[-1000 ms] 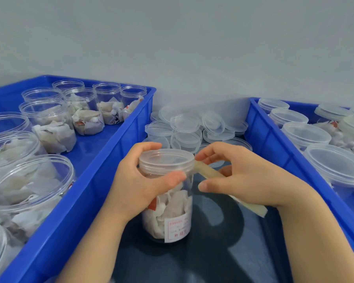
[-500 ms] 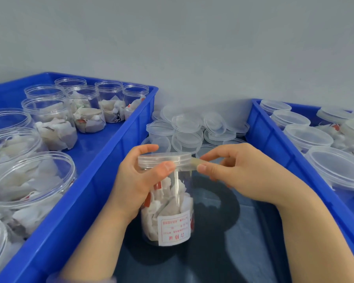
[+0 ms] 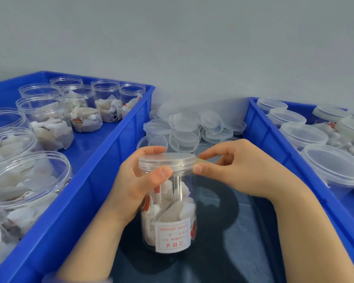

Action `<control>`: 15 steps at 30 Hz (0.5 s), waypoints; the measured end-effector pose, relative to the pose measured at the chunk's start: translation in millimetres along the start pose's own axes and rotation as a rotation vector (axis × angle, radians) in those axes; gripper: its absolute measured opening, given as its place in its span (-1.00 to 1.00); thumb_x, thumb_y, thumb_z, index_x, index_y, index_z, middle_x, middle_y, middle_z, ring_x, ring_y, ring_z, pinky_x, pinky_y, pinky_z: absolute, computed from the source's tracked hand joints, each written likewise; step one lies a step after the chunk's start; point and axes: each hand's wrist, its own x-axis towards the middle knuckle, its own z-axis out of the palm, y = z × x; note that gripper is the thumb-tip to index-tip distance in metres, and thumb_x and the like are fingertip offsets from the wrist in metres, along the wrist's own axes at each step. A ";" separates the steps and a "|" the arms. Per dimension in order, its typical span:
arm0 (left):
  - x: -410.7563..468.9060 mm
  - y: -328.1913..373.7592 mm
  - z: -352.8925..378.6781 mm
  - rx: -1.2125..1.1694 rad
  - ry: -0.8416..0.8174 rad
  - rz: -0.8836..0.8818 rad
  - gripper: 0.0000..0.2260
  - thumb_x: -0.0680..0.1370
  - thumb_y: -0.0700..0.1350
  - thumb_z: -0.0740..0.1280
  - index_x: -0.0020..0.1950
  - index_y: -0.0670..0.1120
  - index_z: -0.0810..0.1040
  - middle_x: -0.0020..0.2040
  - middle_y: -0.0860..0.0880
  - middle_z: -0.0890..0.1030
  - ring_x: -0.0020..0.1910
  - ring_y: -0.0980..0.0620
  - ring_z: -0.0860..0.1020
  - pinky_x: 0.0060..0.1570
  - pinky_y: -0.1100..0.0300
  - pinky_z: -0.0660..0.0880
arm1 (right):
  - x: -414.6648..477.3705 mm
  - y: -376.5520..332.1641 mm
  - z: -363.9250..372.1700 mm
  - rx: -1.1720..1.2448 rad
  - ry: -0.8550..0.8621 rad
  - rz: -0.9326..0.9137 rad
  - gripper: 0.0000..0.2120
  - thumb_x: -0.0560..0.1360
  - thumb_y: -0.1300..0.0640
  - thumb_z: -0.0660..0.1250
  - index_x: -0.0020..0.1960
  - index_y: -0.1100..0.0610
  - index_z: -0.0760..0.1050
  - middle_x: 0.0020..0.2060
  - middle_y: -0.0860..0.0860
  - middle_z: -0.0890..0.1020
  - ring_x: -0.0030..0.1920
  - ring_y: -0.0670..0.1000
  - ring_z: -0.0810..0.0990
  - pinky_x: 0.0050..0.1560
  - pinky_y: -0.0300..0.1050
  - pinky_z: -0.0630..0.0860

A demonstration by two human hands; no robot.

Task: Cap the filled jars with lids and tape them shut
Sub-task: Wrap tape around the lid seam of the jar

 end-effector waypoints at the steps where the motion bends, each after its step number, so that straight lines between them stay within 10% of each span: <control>1: -0.5 -0.2 -0.1 -0.008 -0.022 -0.002 -0.44 0.13 0.12 0.45 0.11 0.03 0.56 -0.05 0.00 0.68 -0.09 -0.05 0.63 -0.14 0.01 0.55 | -0.3 1.3 -2.3 0.015 -0.014 0.005 -0.38 0.04 -0.49 0.33 0.01 -0.21 0.57 -0.40 -0.15 0.60 -0.42 -0.26 0.53 -0.25 -0.27 0.41; 8: -2.1 3.3 4.7 0.009 -0.102 -0.038 0.10 -0.15 0.35 0.59 0.35 0.10 0.38 0.12 0.00 0.65 0.09 0.08 0.62 -0.10 0.28 0.56 | 2.6 6.7 0.0 0.026 -0.172 -0.009 -0.10 -0.03 -0.48 0.28 0.26 -0.14 0.44 -0.31 -0.08 0.60 -0.37 -0.19 0.60 -0.20 -0.15 0.57; 15: -2.5 7.2 8.4 0.066 0.038 0.048 -0.26 0.06 0.13 0.50 0.24 0.15 0.42 0.03 0.21 0.65 0.01 0.26 0.61 -0.18 0.43 0.51 | 2.3 -3.4 5.6 0.047 -0.170 0.013 -0.18 0.17 -0.44 0.32 0.34 -0.09 0.36 -0.28 -0.10 0.52 -0.41 -0.10 0.64 -0.37 -0.22 0.49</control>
